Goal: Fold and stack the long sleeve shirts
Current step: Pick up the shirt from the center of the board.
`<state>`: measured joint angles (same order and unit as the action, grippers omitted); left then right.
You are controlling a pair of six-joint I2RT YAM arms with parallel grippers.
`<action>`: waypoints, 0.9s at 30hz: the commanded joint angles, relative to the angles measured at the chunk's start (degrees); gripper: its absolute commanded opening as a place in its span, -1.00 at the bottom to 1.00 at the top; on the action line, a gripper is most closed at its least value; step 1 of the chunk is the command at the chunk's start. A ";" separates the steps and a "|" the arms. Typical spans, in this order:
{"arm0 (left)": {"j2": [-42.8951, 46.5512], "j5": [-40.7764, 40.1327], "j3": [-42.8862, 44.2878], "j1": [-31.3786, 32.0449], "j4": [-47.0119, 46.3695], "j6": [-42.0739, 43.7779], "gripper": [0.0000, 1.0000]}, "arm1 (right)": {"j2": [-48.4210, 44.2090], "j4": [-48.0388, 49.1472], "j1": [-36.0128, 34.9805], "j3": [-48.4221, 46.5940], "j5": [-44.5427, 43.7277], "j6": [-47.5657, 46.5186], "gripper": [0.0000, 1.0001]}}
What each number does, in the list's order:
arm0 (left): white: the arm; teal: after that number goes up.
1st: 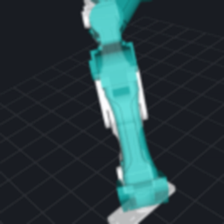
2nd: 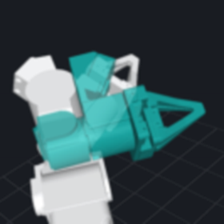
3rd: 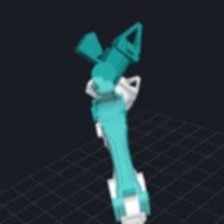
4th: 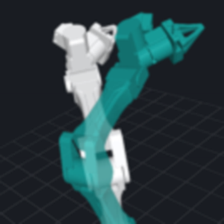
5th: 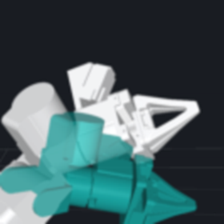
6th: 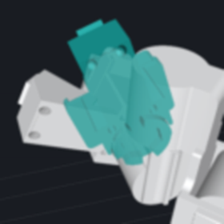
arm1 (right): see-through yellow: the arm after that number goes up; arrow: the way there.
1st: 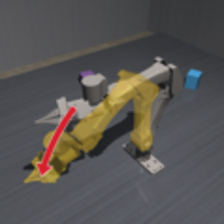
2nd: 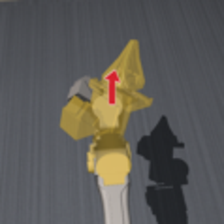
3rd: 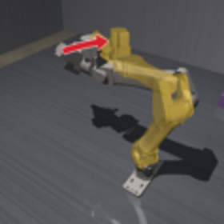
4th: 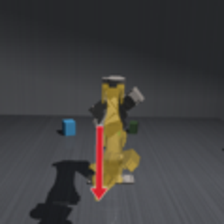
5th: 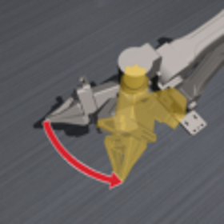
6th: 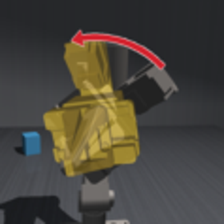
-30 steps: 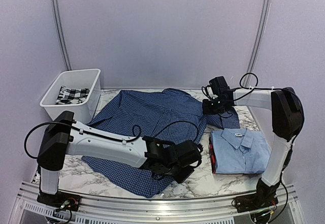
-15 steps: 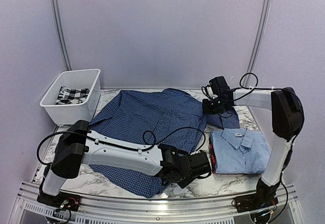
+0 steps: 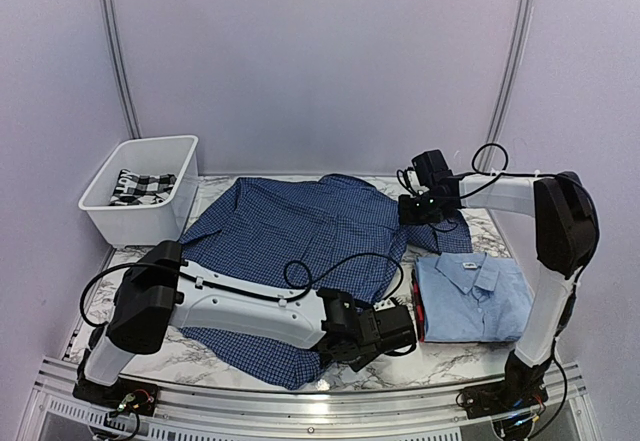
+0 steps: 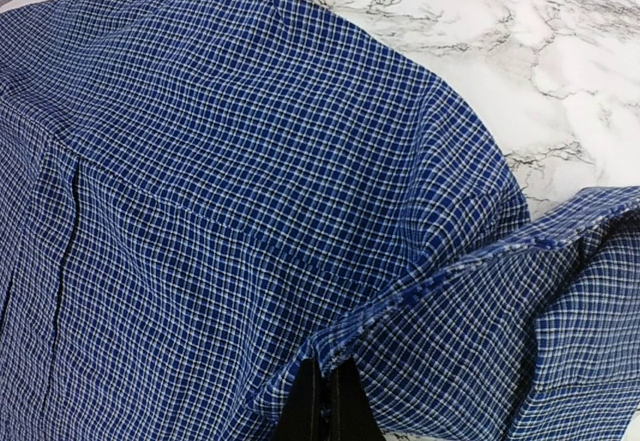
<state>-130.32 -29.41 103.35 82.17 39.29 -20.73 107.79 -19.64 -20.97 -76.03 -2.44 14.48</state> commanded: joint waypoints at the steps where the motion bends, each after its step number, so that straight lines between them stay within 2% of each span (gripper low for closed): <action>1: -0.22 -2.83 1.44 0.59 2.15 -0.53 -0.19 | -0.03 1.53 -0.21 -0.64 0.06 -0.33 -1.00; 7: 2.19 -3.90 0.89 0.55 2.04 -1.30 -0.76 | -0.30 1.53 -0.19 -0.61 -0.11 -0.33 -1.00; 11: 4.09 -2.86 0.26 0.60 1.65 -1.35 -0.98 | -0.69 1.54 -0.21 -0.65 -0.46 -0.33 -1.00; 21: 12.70 3.40 -3.82 0.54 -2.04 -2.52 -1.00 | -2.96 1.07 -0.16 -0.20 -3.68 -0.11 -1.00; 27: 19.12 7.70 -10.37 -0.34 -6.63 -5.62 -1.00 | -4.52 1.57 -0.27 0.60 -5.41 -0.72 -1.00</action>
<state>-116.03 -25.45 97.32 82.19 36.07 -23.51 106.41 -19.53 -20.99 -75.50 -5.54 14.48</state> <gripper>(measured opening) 0.010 0.002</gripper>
